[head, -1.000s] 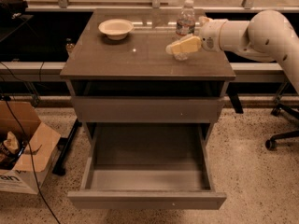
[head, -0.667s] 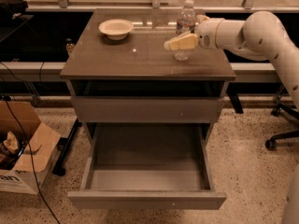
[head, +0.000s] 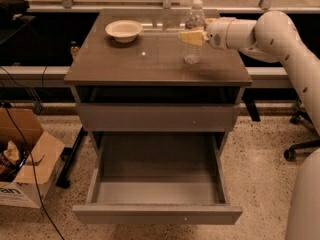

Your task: Place water bottle into middle drawer

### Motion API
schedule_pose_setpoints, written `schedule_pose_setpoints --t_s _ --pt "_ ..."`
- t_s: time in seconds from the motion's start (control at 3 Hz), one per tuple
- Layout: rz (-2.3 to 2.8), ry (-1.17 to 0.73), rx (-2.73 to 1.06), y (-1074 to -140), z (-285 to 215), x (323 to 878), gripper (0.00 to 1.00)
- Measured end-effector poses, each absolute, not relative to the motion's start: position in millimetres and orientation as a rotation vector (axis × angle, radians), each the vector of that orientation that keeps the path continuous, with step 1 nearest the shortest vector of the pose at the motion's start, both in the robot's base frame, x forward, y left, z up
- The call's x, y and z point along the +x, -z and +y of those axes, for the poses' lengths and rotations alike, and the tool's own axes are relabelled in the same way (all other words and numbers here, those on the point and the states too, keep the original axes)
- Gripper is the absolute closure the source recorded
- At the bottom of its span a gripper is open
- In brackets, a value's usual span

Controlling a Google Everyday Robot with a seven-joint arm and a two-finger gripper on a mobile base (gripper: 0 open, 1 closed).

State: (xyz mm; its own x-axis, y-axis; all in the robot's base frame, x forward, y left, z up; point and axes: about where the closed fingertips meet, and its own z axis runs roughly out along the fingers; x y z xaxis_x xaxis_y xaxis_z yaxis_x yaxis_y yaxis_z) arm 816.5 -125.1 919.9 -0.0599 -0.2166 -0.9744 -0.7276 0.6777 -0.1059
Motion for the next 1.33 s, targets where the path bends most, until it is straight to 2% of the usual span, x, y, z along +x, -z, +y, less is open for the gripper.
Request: schedule_pose_setpoints --t_s 0.67,1.0,1.33 --pt "1.558 -0.540 -0.851 -947.9 -109.7 779.2 0.96" --pt "1.508 -0.616 -0.931 -965.2 -96.5 719.4 1.00" --pt "1.493 -0.671 -0.957 -965.2 -97.8 680.6 1.00"
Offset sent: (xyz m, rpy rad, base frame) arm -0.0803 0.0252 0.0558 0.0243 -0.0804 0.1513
